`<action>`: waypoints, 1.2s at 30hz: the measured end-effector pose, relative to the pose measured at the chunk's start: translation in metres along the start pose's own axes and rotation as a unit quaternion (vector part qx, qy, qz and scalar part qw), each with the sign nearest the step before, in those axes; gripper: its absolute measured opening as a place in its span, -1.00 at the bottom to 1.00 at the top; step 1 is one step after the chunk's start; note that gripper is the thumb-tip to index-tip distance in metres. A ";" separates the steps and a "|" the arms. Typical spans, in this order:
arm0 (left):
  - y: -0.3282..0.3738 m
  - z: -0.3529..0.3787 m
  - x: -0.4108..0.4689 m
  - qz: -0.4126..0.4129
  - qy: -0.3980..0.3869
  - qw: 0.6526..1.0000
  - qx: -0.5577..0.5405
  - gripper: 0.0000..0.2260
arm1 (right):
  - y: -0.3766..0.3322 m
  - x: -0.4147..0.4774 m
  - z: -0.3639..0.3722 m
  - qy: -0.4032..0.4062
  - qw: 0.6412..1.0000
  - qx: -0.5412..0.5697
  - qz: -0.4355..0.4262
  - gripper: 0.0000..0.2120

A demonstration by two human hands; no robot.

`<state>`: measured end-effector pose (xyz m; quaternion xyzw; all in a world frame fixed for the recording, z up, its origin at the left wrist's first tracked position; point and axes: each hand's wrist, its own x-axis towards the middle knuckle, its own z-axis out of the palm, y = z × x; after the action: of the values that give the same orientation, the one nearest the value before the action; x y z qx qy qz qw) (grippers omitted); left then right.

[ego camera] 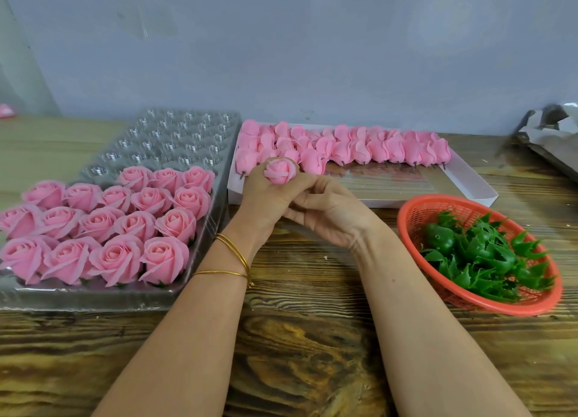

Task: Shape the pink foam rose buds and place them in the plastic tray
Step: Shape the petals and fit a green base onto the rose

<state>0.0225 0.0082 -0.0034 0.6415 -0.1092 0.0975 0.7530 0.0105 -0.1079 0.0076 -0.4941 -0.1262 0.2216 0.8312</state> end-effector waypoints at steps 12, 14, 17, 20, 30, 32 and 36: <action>0.006 -0.004 -0.001 -0.004 -0.031 0.999 0.030 -0.86 | 0.002 0.001 0.001 0.004 1.000 -0.009 -0.015 -0.68; 0.005 -0.004 -0.001 0.000 -0.019 0.999 0.026 -0.83 | 0.002 0.001 0.002 0.013 1.000 -0.008 -0.025 -0.71; 0.005 -0.004 0.000 0.018 -0.009 1.000 0.022 -0.81 | 0.002 0.002 0.004 0.022 0.999 -0.019 -0.041 -0.74; 0.006 -0.003 0.000 0.026 0.014 0.999 0.015 -0.68 | 0.003 0.004 0.002 0.039 0.996 -0.047 -0.059 -0.66; 0.005 0.002 -0.002 0.123 0.096 0.963 0.220 -0.55 | 0.005 0.008 0.001 0.184 0.909 -0.332 -0.169 -0.72; 0.004 0.003 -0.003 0.152 0.104 0.948 0.259 -0.63 | 0.009 0.009 0.000 0.192 0.885 -0.386 -0.176 -0.70; 0.002 0.004 -0.004 0.171 0.089 0.926 0.325 -0.74 | 0.013 0.010 -0.002 0.191 0.840 -0.460 -0.216 -0.70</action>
<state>0.0180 0.0043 -0.0024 0.8111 -0.1123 0.3118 0.4820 0.0168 -0.0993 -0.0052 -0.8121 -0.1558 -0.1459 0.5431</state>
